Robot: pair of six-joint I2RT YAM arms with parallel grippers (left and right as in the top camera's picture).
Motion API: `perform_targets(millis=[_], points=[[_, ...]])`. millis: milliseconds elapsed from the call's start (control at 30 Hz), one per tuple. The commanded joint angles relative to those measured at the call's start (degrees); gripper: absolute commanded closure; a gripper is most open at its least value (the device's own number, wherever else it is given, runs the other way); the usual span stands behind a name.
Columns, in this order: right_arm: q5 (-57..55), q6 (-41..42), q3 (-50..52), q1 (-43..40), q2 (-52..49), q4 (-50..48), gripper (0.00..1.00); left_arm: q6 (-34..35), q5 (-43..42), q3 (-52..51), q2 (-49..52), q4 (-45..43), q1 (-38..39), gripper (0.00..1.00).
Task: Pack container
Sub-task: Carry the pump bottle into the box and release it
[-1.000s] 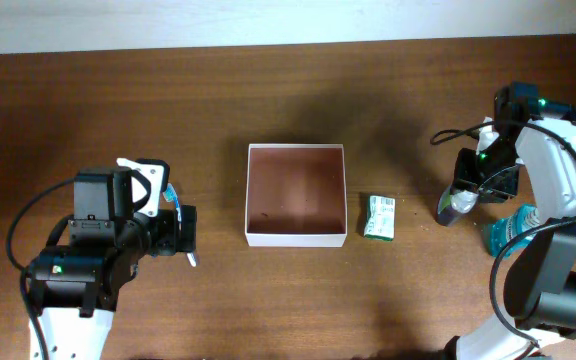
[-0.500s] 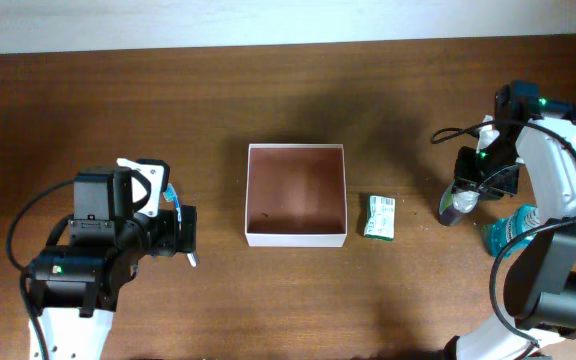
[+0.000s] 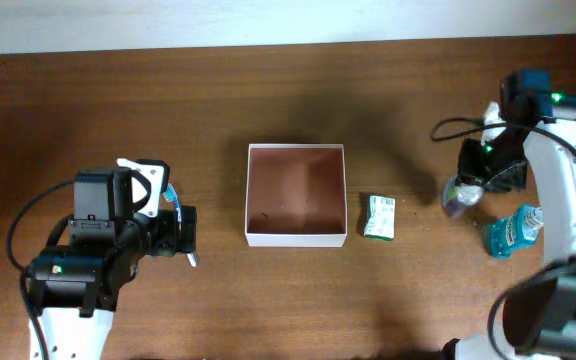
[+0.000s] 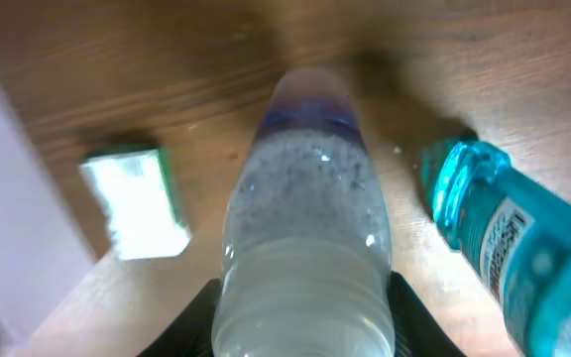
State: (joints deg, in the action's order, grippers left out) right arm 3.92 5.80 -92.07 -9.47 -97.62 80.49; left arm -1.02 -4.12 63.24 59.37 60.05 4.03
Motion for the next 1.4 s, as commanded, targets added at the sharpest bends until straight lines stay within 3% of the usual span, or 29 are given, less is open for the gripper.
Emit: perform_targets(millis=[0,233,400,600,1033,1367], points=[[0.1,0.1,-9.1,6.9,5.7,4.1,0.96,0.3,-0.6,1.4,-0.2,0.1,-0.3,0.01],[-0.8,5.9,-25.6,26.4,5.7,9.3,0.96,0.3,-0.6,1.4,-0.2,0.1,-0.3,0.01],[-3.1,11.6,-27.7,37.3,2.8,5.6,0.96,0.3,-0.6,1.4,-0.2,0.3,-0.3,0.01],[-2.9,17.6,-30.4,44.8,-9.1,1.7,0.96,0.3,-0.6,1.4,-0.2,0.3,-0.3,0.01],[-0.4,20.2,-33.7,45.9,-26.1,0.1,0.96,0.3,-0.6,1.4,-0.2,0.2,-0.3,0.01],[-0.6,23.7,-33.7,45.9,-29.5,-5.0,0.96,0.3,-0.6,1.4,-0.2,0.3,-0.3,0.01]])
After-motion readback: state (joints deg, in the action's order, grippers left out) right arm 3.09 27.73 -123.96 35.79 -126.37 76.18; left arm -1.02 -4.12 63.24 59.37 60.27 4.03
